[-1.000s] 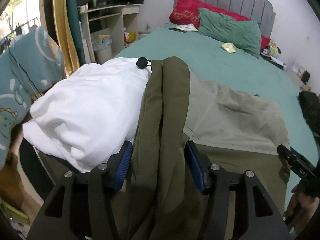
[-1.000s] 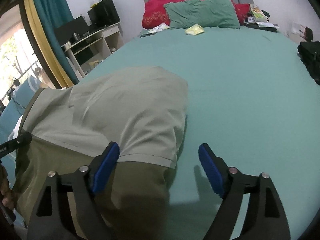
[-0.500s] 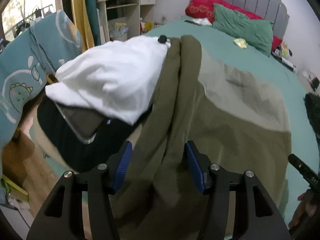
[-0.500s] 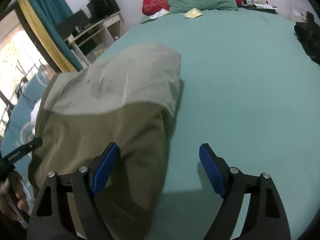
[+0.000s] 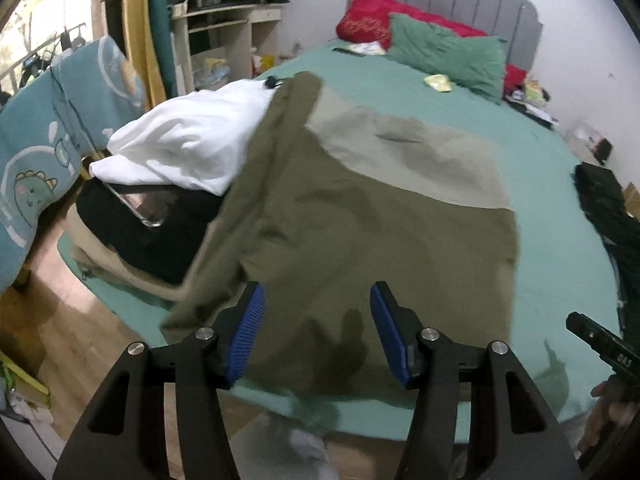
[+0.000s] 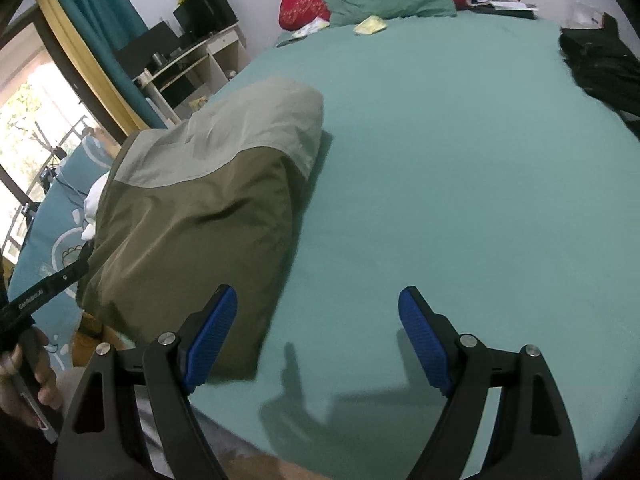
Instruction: Fold large clothes
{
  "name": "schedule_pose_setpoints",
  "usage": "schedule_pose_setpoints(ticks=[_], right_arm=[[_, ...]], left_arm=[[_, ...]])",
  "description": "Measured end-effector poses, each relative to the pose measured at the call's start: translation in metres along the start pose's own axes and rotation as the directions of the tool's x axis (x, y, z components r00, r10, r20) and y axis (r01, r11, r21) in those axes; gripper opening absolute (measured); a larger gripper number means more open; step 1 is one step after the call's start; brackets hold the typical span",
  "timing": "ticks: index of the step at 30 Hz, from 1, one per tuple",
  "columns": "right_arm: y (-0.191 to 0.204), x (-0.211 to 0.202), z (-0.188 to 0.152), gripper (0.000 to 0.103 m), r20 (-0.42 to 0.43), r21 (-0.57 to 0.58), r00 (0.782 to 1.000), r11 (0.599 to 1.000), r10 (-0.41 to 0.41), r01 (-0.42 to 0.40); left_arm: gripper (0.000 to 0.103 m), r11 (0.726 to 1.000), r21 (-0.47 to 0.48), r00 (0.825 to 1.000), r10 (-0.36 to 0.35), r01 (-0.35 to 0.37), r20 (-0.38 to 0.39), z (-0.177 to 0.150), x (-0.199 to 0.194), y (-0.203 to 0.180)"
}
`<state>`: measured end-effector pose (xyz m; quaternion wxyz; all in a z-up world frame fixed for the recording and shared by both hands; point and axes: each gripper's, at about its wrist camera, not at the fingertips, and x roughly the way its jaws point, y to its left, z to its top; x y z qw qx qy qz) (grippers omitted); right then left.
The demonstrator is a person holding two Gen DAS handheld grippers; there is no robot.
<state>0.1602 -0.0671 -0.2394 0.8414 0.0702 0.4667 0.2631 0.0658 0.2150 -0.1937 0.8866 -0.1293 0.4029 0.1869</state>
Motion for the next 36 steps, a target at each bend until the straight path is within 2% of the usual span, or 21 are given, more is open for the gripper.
schedule_pose_setpoints(ticks=[11, 14, 18, 19, 21, 27, 30, 34, 36], right_arm=[[-0.039, -0.070, -0.040, 0.083, 0.035, 0.087, 0.999, 0.996, -0.030, 0.027], [-0.049, -0.089, -0.048, 0.083, 0.059, 0.108, 0.997, 0.993, -0.046, 0.039], [-0.060, -0.118, -0.053, 0.083, 0.088, 0.104, 0.993, 0.992, -0.079, 0.069], [-0.062, -0.127, -0.054, 0.083, 0.105, 0.096, 0.990, 0.992, -0.094, 0.084], [-0.066, -0.142, -0.054, 0.083, 0.127, 0.084, 0.984, 0.990, -0.122, 0.112], [-0.071, -0.193, -0.051, 0.083, 0.211, 0.058, 0.955, 0.978, -0.206, 0.199], [-0.068, -0.217, -0.046, 0.083, 0.264, 0.034, 0.933, 0.969, -0.245, 0.244], [-0.058, -0.244, -0.036, 0.084, 0.334, 0.013, 0.901, 0.957, -0.277, 0.289], [-0.052, -0.260, -0.031, 0.091, 0.370, 0.006, 0.885, 0.953, -0.284, 0.303]], left_arm=[[0.058, 0.991, 0.119, 0.990, -0.075, 0.061, 0.117, -0.020, -0.057, -0.069], [0.058, 0.982, 0.154, 0.979, -0.132, 0.108, 0.158, -0.021, -0.076, -0.087], [0.059, 0.973, 0.186, 0.964, -0.174, 0.136, 0.204, -0.023, -0.100, -0.107], [0.059, 0.972, 0.189, 0.961, -0.178, 0.138, 0.213, -0.024, -0.105, -0.111], [0.068, 0.971, 0.191, 0.955, -0.185, 0.141, 0.233, -0.024, -0.117, -0.119], [0.069, 0.956, 0.222, 0.938, -0.244, 0.191, 0.245, -0.021, -0.150, -0.136], [0.069, 0.948, 0.251, 0.919, -0.266, 0.196, 0.289, -0.019, -0.172, -0.140], [0.069, 0.944, 0.286, 0.876, -0.271, 0.162, 0.398, -0.018, -0.205, -0.146], [0.069, 0.945, 0.290, 0.861, -0.269, 0.150, 0.431, -0.016, -0.219, -0.148]])
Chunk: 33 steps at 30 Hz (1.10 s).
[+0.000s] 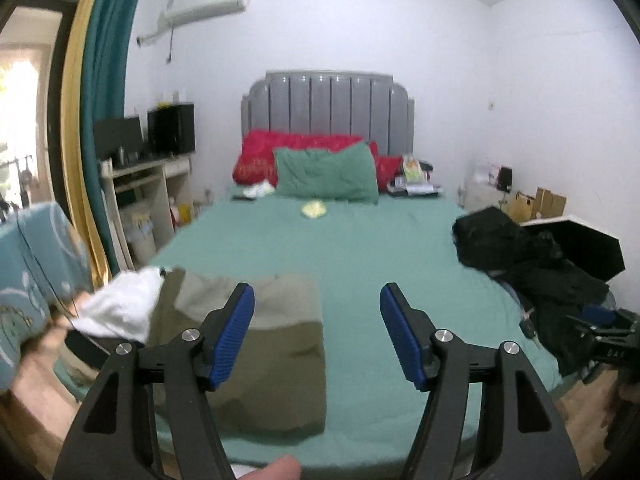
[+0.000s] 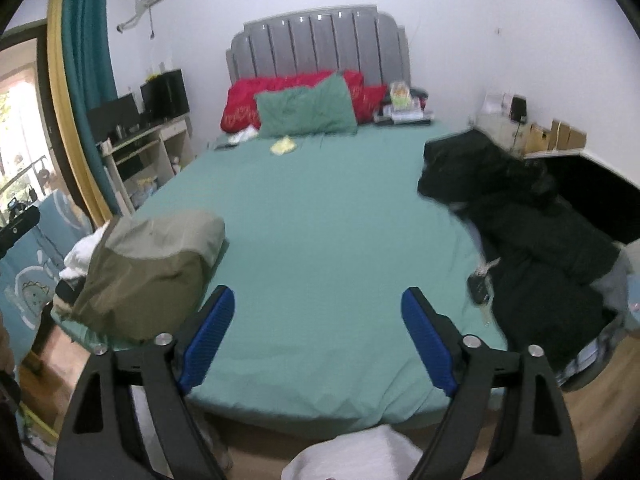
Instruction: Fold large clothes
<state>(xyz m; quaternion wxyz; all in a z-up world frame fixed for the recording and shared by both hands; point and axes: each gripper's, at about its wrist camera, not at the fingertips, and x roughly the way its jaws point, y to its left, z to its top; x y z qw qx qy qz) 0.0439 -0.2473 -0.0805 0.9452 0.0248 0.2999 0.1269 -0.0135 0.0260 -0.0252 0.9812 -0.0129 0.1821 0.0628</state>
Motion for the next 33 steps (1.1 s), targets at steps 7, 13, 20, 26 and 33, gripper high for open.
schedule_pose_setpoints(ticks=[7, 13, 20, 26, 33], right_arm=[[0.018, -0.042, 0.029, 0.097, 0.126, -0.058, 0.992, 0.998, -0.006, 0.014], [0.039, -0.065, 0.042, 0.099, 0.209, -0.089, 0.978, 0.996, 0.008, 0.010], [0.067, -0.055, 0.044, 0.100, 0.225, -0.128, 0.973, 0.992, 0.042, -0.013], [0.085, -0.038, 0.040, 0.100, 0.203, -0.145, 0.977, 0.989, 0.061, -0.031], [0.090, -0.024, 0.037, 0.100, 0.178, -0.148, 0.982, 0.988, 0.067, -0.041]], left_arm=[[0.069, 1.000, -0.023, 0.997, 0.000, 0.002, 0.076, 0.019, -0.026, 0.002], [0.070, 0.999, -0.046, 0.993, -0.021, 0.027, 0.114, 0.018, -0.037, 0.013], [0.071, 0.996, -0.084, 0.992, -0.025, 0.036, 0.124, 0.012, -0.033, 0.031], [0.071, 0.996, -0.089, 0.994, -0.011, 0.022, 0.113, 0.010, -0.021, 0.042], [0.071, 0.993, -0.116, 0.996, -0.001, 0.012, 0.093, 0.006, -0.012, 0.055]])
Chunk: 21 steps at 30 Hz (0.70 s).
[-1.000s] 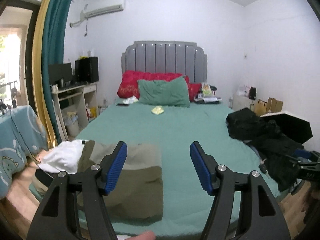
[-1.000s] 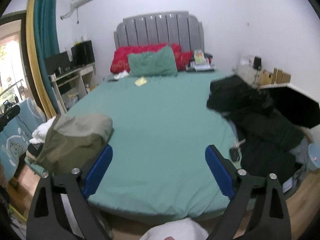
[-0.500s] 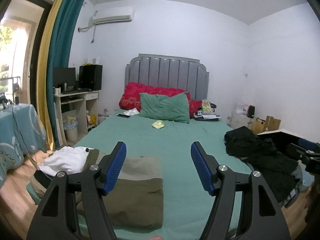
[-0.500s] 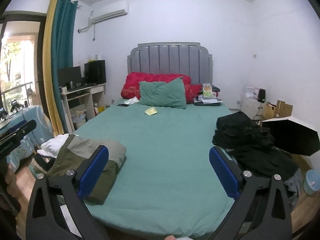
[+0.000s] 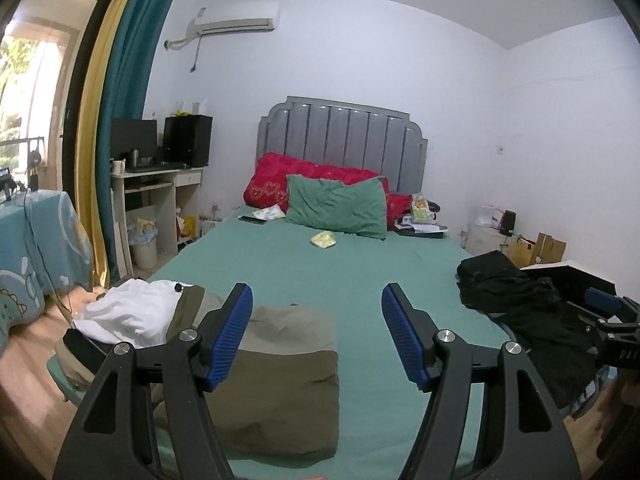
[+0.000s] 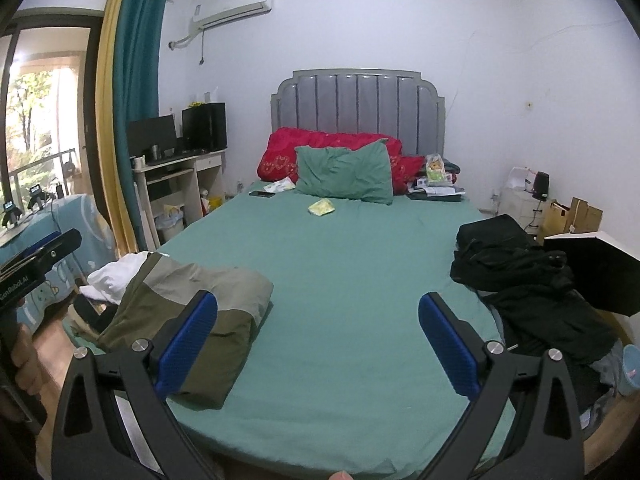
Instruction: Fold large clothes
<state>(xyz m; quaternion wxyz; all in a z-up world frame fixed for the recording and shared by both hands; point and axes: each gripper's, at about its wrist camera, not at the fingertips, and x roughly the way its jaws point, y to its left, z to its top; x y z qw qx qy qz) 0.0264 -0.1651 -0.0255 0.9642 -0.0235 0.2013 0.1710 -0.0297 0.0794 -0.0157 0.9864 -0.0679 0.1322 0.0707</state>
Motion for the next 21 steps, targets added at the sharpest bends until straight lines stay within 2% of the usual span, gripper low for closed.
schedule_pose_setpoints(ticks=[12, 21], right_arm=[[0.007, 0.014, 0.001, 0.100, -0.019, -0.008, 1.000, 1.000, 0.016, -0.016], [-0.002, 0.022, -0.003, 0.100, -0.040, 0.010, 0.999, 1.000, 0.013, -0.012]], left_arm=[[0.070, 1.000, -0.001, 1.000, 0.000, 0.000, -0.008, -0.001, 0.008, 0.006], [0.070, 1.000, 0.005, 1.000, -0.002, 0.003, -0.023, -0.006, 0.020, 0.013]])
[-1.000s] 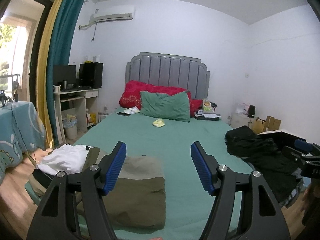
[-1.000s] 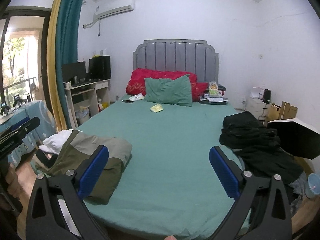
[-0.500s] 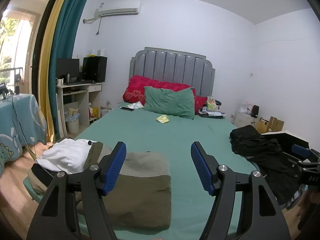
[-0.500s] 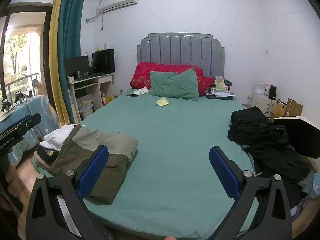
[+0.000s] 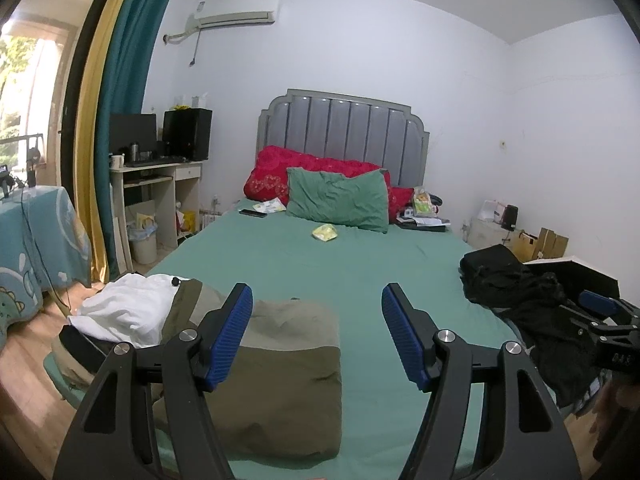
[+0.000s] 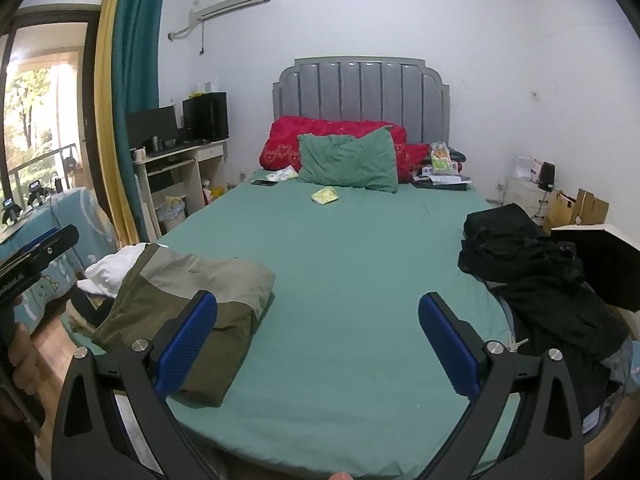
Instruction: Fold large clothes
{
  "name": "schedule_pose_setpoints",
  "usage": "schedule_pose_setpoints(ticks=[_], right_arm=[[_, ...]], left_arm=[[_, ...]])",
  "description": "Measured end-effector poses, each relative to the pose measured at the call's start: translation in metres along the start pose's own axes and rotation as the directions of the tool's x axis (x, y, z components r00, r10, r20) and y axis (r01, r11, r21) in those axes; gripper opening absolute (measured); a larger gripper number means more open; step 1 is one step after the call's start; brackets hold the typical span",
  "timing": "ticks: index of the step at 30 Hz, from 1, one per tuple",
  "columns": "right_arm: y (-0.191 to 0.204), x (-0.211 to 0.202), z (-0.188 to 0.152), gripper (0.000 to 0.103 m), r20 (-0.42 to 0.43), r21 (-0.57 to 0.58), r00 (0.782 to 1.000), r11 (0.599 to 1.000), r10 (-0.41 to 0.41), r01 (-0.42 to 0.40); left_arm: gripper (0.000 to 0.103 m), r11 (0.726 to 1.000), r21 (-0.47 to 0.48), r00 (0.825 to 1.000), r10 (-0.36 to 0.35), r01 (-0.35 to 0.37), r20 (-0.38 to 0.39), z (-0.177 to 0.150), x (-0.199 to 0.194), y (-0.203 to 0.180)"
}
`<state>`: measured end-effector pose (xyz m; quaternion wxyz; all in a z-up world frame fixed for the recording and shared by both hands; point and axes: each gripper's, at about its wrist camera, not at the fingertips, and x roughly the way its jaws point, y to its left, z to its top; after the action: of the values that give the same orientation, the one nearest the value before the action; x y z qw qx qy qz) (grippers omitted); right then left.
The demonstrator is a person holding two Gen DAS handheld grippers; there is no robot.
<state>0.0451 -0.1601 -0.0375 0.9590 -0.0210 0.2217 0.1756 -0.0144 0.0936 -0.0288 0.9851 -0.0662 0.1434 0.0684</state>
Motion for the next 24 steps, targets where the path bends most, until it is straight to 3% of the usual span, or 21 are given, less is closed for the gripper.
schedule_pose_setpoints(ticks=[24], right_arm=[[-0.0070, 0.0053, 0.0011, 0.100, 0.012, 0.007, 1.000, 1.000, -0.006, 0.006]], left_arm=[[0.070, 1.000, 0.006, 1.000, 0.008, -0.008, -0.004, 0.0001, 0.0073, 0.0080]])
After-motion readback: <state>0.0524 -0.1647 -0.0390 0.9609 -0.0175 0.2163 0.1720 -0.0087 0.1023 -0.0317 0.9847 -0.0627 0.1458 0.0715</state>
